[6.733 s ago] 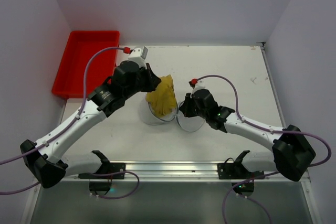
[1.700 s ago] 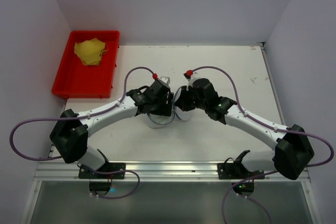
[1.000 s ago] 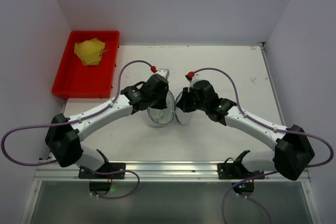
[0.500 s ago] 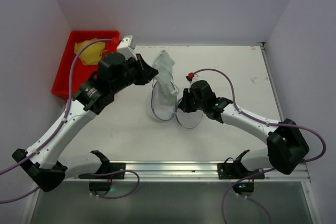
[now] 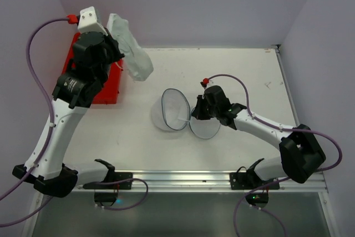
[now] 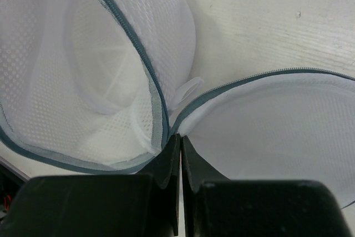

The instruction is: Unzip the laundry bag and remove the bra

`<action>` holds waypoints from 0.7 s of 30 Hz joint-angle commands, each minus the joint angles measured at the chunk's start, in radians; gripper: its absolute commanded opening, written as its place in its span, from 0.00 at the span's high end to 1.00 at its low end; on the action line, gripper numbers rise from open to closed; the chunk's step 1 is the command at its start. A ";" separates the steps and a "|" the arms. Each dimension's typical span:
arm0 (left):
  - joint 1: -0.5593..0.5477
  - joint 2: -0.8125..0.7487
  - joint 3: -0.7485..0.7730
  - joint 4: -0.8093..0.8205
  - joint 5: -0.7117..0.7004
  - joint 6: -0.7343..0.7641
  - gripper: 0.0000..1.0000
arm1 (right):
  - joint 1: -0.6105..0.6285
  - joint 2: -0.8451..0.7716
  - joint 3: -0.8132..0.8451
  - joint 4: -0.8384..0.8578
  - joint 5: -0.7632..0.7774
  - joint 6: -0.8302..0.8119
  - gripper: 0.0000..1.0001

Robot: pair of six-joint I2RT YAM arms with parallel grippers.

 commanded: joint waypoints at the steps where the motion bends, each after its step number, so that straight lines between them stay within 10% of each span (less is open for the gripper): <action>1: 0.120 0.055 -0.032 0.027 -0.186 0.168 1.00 | -0.003 -0.039 -0.005 0.009 -0.027 0.001 1.00; 11: 0.503 0.394 -0.082 0.149 -0.249 0.225 1.00 | -0.003 -0.076 -0.061 0.091 -0.146 0.008 1.00; 21: 0.560 0.799 -0.017 0.117 -0.251 0.227 1.00 | -0.001 -0.070 -0.064 0.111 -0.161 -0.018 1.00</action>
